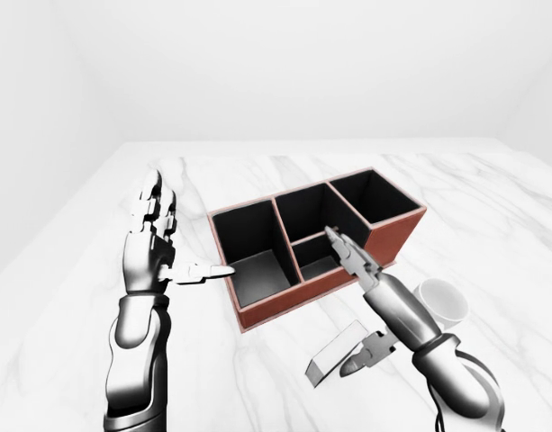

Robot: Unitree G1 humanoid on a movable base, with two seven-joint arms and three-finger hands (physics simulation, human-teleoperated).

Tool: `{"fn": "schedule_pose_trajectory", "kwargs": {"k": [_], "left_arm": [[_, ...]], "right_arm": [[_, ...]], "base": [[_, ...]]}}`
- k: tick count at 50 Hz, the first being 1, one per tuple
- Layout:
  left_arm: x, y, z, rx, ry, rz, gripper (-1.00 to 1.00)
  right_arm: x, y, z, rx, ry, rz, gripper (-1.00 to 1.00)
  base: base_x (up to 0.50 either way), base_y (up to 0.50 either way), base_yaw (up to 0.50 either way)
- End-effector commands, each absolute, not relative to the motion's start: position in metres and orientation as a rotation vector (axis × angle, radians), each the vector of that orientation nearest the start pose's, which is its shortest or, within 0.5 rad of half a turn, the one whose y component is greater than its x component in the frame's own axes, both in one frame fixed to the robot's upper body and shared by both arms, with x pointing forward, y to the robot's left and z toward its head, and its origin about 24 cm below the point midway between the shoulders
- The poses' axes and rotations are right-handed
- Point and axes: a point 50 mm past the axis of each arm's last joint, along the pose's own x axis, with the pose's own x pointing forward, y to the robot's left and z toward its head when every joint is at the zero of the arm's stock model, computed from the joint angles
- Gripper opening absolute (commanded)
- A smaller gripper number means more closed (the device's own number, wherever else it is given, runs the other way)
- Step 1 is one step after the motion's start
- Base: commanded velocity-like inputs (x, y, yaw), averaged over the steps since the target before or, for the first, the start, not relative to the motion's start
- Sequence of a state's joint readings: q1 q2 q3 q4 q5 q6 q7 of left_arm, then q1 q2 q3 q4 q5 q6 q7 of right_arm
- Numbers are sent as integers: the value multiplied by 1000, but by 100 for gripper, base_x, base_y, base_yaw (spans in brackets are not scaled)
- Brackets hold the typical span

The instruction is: Pick up the book and place it in the front compartment of the caddy.

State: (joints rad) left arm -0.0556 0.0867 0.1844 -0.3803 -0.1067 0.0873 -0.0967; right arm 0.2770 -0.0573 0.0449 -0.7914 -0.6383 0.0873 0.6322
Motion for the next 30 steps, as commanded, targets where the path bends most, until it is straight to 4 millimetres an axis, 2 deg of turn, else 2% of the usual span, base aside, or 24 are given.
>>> {"fn": "schedule_pose_trajectory", "kwargs": {"k": [1,30], "left_arm": [[247,193,138,20,-359,35,96],[247,193,140,21,-366,35,95]], "right_arm": [[176,-138,139,-796,-193,387,100],[172,-132,133,-845,-188,397,100]], "base": [[0,0,0],[0,0,0]]}}
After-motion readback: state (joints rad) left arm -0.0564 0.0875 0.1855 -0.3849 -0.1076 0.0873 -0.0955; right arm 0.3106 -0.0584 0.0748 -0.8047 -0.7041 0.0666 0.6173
